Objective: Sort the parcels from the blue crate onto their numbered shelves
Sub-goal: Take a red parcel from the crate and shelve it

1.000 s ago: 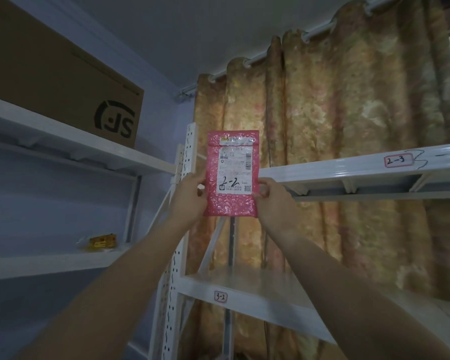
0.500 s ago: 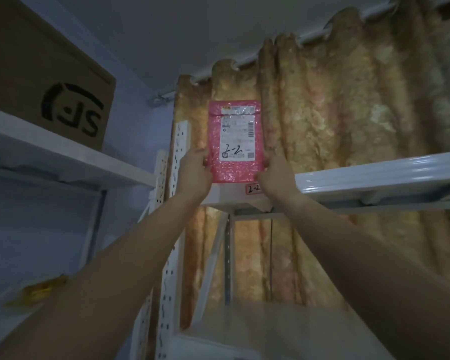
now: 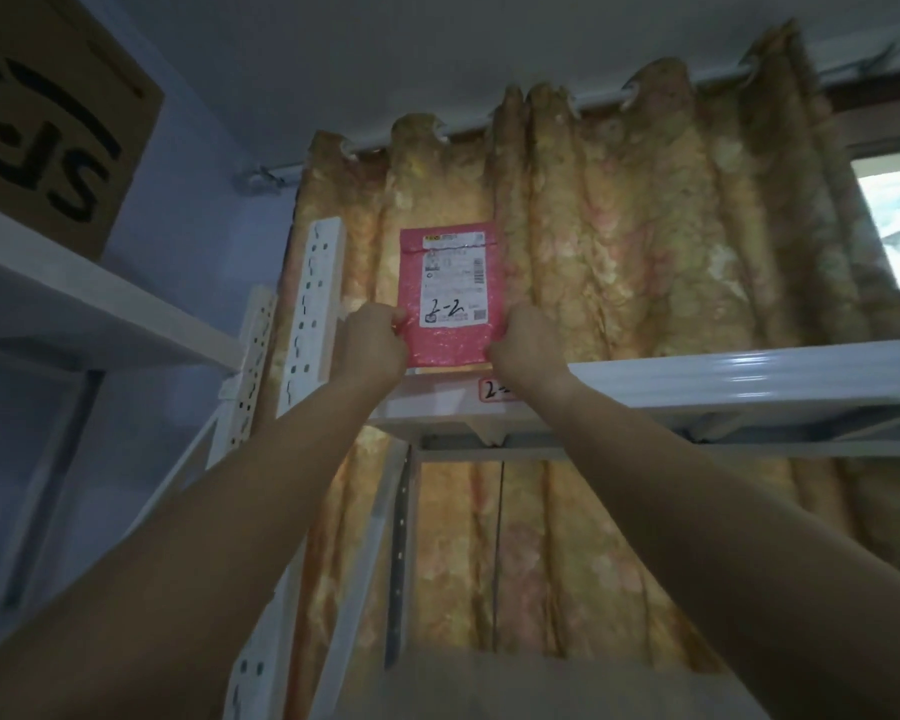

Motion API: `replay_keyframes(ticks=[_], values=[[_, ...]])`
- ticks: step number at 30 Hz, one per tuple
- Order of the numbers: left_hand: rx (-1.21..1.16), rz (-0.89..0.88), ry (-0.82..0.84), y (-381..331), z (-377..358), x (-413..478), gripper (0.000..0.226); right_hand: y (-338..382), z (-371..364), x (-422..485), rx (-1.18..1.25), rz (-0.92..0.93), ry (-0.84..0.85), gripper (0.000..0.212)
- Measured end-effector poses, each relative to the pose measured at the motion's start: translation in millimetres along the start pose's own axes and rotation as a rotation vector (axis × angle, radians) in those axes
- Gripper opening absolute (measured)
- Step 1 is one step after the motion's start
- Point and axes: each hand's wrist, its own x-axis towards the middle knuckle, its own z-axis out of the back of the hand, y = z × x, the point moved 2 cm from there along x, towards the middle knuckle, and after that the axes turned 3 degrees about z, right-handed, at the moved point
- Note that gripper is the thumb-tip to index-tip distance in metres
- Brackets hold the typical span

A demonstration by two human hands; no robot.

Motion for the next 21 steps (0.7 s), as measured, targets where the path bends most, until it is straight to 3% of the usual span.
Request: replay_keyframes(ticks=[8,13,21], values=[[0.034,0.075,0.096,21,-29,9,0.031,-9,-23,-3,-0.372,-0.030,0.093,0.024],[-0.022,0.118,0.076,29,-39,15,0.036,-15,-25,2,-0.441,-0.075,0.138,0.027],[0.017,0.094,0.027,36,-43,15,0.023,-24,-28,-3,-0.537,-0.077,0.122,0.057]])
